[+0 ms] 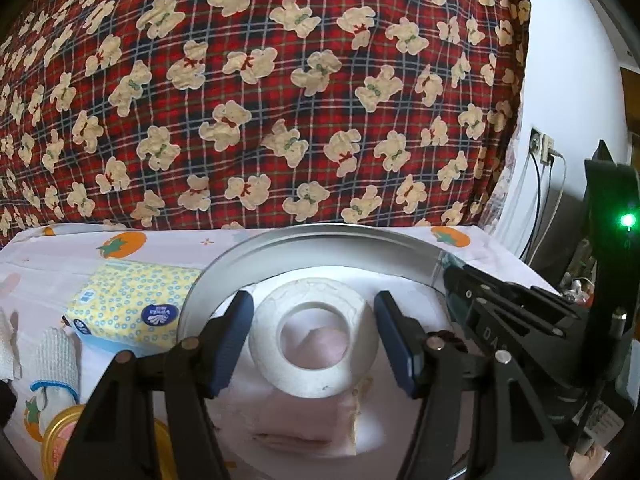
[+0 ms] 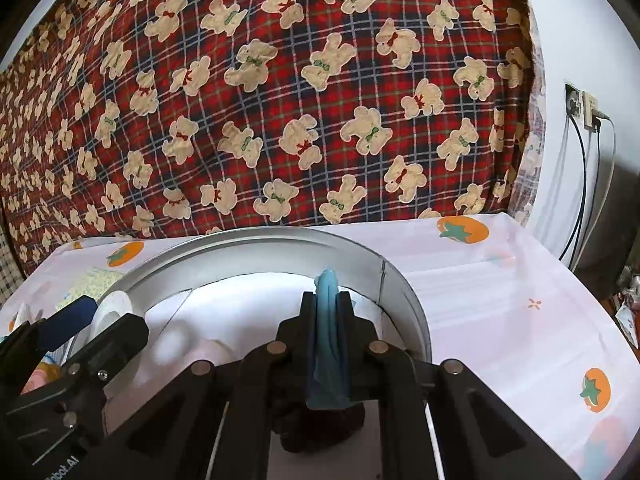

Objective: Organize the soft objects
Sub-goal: 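Open both grippers to drop the tape roll and teal cloth into the tin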

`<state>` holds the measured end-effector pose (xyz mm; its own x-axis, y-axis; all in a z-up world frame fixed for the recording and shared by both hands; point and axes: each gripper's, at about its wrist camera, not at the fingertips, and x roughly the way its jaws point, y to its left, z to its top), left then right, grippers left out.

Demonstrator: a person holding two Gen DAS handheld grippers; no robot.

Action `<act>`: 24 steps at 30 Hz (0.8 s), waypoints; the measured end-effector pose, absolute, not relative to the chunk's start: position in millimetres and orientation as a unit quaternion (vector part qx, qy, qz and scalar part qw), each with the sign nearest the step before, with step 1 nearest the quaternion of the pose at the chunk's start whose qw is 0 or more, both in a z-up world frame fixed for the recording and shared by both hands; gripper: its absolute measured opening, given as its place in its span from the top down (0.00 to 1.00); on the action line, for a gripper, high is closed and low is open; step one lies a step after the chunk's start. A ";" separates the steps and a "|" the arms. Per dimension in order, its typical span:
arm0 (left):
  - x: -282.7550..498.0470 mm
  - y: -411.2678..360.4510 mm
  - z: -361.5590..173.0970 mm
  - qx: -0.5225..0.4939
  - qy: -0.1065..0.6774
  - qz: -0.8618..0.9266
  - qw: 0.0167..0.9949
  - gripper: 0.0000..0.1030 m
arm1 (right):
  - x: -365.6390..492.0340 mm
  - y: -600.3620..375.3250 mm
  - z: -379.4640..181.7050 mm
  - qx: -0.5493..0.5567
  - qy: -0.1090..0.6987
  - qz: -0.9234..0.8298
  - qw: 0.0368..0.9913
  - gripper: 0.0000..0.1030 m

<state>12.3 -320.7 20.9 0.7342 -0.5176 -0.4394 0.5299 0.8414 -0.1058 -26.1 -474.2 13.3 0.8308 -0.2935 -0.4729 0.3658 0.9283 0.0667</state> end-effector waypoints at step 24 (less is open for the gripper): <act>1.4 -298.9 21.3 -0.005 0.190 -0.230 0.955 0.00 | -49.2 -470.8 22.5 0.074 0.188 -0.213 0.956 0.15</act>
<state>1.4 -298.9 21.3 0.8224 -0.4410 -0.3595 0.4372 0.8942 -0.0967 -49.2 -470.8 22.5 0.8389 -0.3790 -0.3906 0.4344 0.8987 0.0609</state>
